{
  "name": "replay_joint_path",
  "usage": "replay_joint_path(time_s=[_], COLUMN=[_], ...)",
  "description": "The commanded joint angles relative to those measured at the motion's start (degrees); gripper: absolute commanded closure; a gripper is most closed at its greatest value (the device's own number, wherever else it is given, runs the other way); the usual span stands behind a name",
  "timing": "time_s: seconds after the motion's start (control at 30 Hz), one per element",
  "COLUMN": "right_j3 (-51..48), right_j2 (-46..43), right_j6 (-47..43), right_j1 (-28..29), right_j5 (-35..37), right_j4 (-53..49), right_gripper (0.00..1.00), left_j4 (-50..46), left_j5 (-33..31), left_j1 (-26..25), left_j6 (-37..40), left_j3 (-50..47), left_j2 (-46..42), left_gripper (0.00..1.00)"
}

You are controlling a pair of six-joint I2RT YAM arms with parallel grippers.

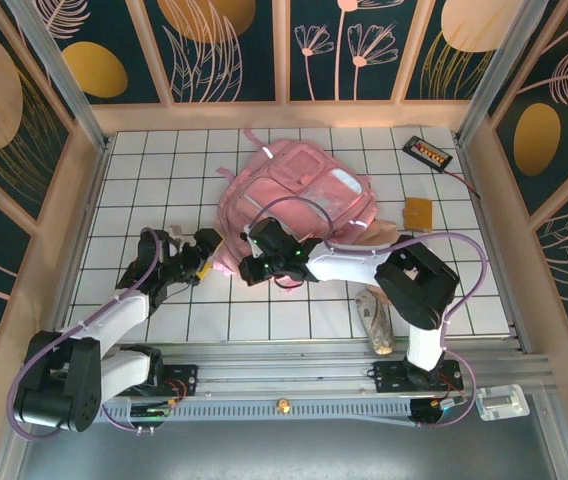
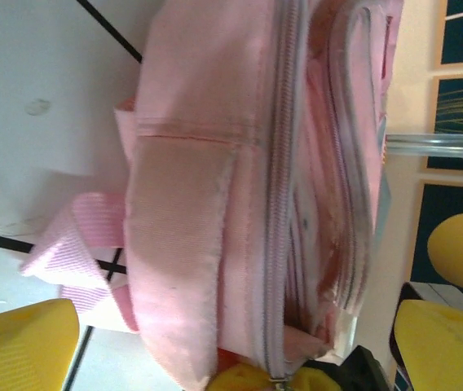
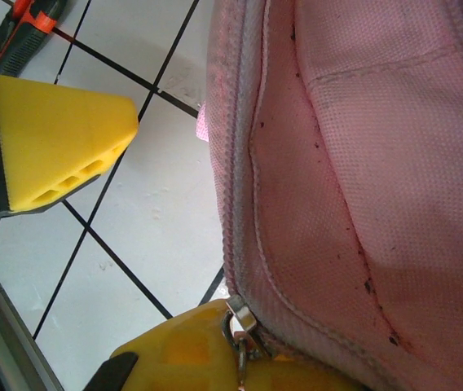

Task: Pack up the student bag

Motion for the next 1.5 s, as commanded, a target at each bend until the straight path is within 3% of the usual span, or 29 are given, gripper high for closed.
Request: replay_joint_path(time_s=[0.0,0.13,0.23,0.37,0.53,0.63,0.77,1.47], right_j3=[3.09,3.27,3.19,3.27,3.36,3.21,2.36,-18.21], right_j2=[-3.77,-3.78,-3.65,-3.56,-3.36,-3.19,-3.51,-24.38], right_j6=[-2.97,-3.36,-3.12,-3.00,-3.17,-3.09,-3.01,-2.32], right_j1=[0.49,0.90,1.26,1.63,1.72,1.70,1.48,-9.95], right_j5=[-0.07,0.01,0.05,0.14,0.23,0.27,1.22,5.81], right_j4=[-0.33,-0.92,-0.64,-0.59,-0.71,-0.72,-1.09,-6.78], right_gripper=[1.00,1.00,1.00,1.00,1.00,1.00,1.00,1.00], left_j4=[3.74,4.95,6.69,7.87,7.21,7.67,8.70,5.56], left_j5=[0.80,0.58,0.29,-0.09,-0.42,-0.43,-0.70,-4.55], left_j1=[-1.39,-3.54,-4.62,-5.00,-5.21,-5.34,-5.47,-5.36], left_j6=[-3.21,-3.13,-3.38,-3.03,-1.40,-1.13,-0.97,1.54], left_j3=[3.15,5.73,6.08,6.17,7.96,8.56,8.17,8.03], left_j2=[1.77,5.82,8.92,12.41,16.20,17.65,18.30,14.42], left_gripper=[0.02,0.06,0.19,0.22,0.39,0.60,1.00,1.00])
